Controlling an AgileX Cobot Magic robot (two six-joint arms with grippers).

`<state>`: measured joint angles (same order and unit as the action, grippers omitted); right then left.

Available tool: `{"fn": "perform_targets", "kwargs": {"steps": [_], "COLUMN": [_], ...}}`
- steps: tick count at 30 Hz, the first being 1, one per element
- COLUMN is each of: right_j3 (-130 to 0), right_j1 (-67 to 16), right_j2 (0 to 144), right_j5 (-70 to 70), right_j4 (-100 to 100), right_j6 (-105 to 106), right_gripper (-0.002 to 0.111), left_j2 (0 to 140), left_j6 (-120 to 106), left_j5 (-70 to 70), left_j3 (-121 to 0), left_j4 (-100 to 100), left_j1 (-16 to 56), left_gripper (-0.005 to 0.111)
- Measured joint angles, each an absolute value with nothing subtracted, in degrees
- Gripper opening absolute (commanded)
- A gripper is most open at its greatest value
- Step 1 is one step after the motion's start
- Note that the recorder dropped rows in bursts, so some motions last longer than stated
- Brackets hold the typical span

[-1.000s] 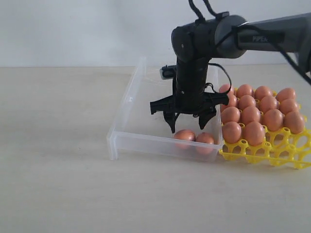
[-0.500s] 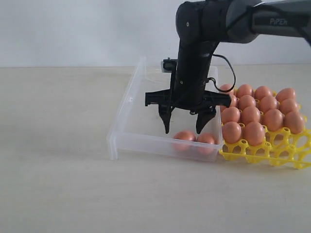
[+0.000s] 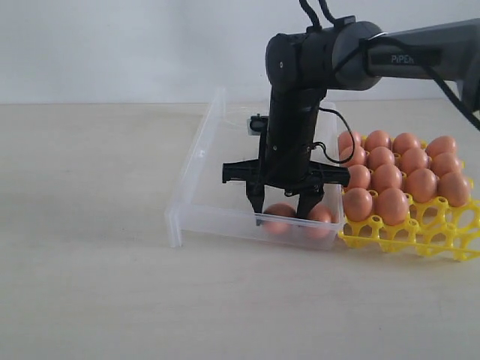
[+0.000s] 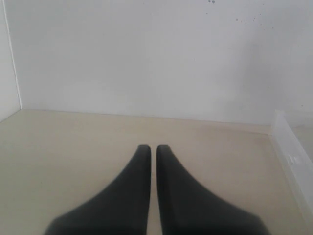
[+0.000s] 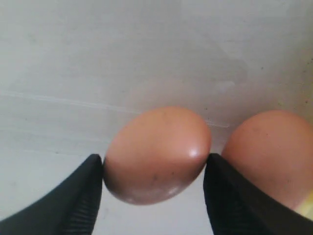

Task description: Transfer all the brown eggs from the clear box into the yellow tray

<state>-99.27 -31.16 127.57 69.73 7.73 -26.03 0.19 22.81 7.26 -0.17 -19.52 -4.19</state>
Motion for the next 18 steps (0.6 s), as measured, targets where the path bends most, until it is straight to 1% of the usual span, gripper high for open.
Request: {"fn": "perform_targets", "kwargs": {"steps": [2,4,6,10,14,18], "right_j3": [-99.3,-99.3,-99.5,-99.9,-99.7,-99.4], "right_j1": [-31.2,-31.2,-31.2,-31.2,-32.3,-35.2], "right_j2": [127.6,127.8,128.0,128.5,129.9,129.4], "right_j5": [69.7,69.7,69.7,70.1,68.6,68.0], "right_j4": [7.7,7.6,7.6,6.6,0.0,-12.4], "right_j6": [-26.3,-26.7,-27.0,-27.2,-27.2,-27.7], "right_gripper": [0.038,0.038,0.042,0.058,0.056,0.057], "left_j2": [0.2,0.2,0.2,0.2,0.2,0.2], "left_j6": [22.8,22.8,22.8,22.8,22.8,22.8], "left_j5": [7.3,7.3,7.3,7.3,7.3,7.3], "left_j3": [-0.2,-0.2,-0.2,-0.2,-0.2,-0.2], "left_j4": [-19.5,-19.5,-19.5,-19.5,-19.5,-19.5], "left_j1": [-4.2,-4.2,-4.2,-4.2,-4.2,-4.2], "left_gripper": [0.004,0.004,0.004,0.004,0.004,0.004]}}
